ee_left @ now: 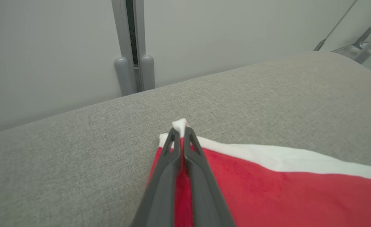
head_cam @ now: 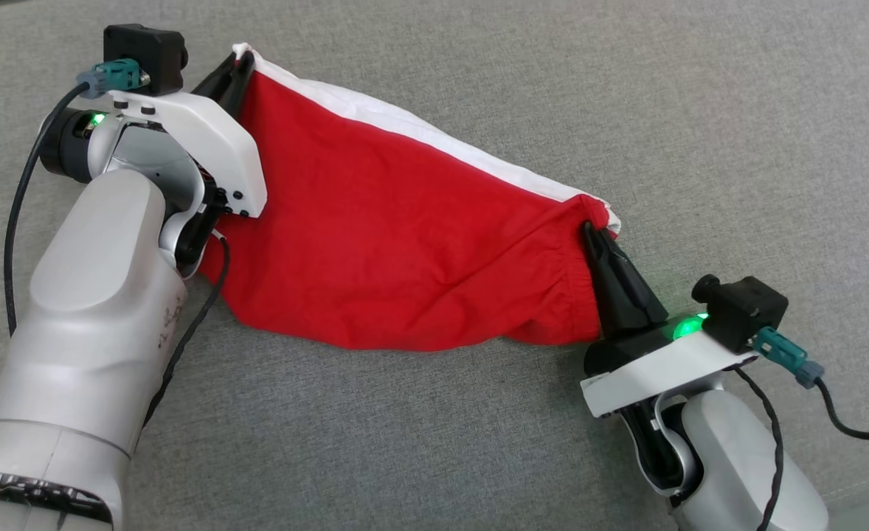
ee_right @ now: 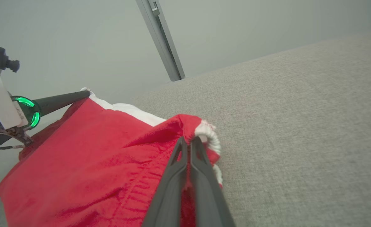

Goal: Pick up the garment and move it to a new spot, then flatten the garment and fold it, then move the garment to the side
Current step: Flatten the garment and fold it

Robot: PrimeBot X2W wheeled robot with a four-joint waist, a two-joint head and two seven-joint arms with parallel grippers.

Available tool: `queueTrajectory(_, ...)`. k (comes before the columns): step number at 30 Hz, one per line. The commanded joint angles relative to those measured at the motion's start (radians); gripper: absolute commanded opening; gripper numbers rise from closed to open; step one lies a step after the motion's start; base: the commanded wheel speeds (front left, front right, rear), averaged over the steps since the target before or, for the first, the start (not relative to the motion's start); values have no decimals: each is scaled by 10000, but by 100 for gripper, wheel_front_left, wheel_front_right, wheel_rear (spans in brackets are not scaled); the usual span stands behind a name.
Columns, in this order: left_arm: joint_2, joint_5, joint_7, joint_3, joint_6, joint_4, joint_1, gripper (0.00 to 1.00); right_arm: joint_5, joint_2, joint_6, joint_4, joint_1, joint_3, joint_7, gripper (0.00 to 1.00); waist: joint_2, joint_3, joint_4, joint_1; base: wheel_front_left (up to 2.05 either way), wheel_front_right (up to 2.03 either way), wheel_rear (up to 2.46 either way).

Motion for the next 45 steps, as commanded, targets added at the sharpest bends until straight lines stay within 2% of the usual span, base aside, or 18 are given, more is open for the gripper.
queueTrajectory(1,41,-93,-96,-60,-8,155,-225,100,7,-9,0,77,-93,58,-29,64,0,130,-111,0,0,0,0)
queueTrajectory(2,-24,-233,-123,-125,-8,338,-316,100,-10,-86,0,143,-134,176,47,100,0,152,-112,0,0,0,0)
queueTrajectory(6,30,-315,-998,-140,20,886,-544,100,-172,-361,-3,137,-48,74,-4,100,0,154,-12,0,0,0,0)
queueTrajectory(11,-143,-259,-2543,55,498,899,-105,100,-720,-727,-3,-460,398,-429,-138,100,0,-97,198,0,0,0,0)
queueTrajectory(13,-102,-329,-2911,367,821,414,371,100,-1131,-796,0,-1081,691,-930,-199,100,0,-326,351,0,0,0,0)
queueTrajectory(15,-117,-372,-2981,612,1047,-137,847,100,-1404,-799,0,-1448,944,-1298,-216,100,0,-512,454,0,0,0,0)
queueTrajectory(20,-111,80,-2998,1480,1859,-2815,2675,100,-2155,-753,0,-2181,1327,-2204,-103,100,0,-958,808,0,0,0,0)
queueTrajectory(26,-191,567,-3002,2039,2400,-5196,4885,100,-2722,-874,0,-2665,1709,-2979,405,100,0,-1496,1353,0,0,0,0)
queueTrajectory(37,33,618,-2904,2258,2818,-6780,7890,100,-2920,-900,-1,-2979,2765,-3079,1151,100,0,-2461,1609,0,0,0,0)
queueTrajectory(45,196,522,-2610,2301,3106,-7452,8995,100,-2753,-715,0,-3351,3575,-3181,1391,100,0,-2989,1644,0,0,0,0)
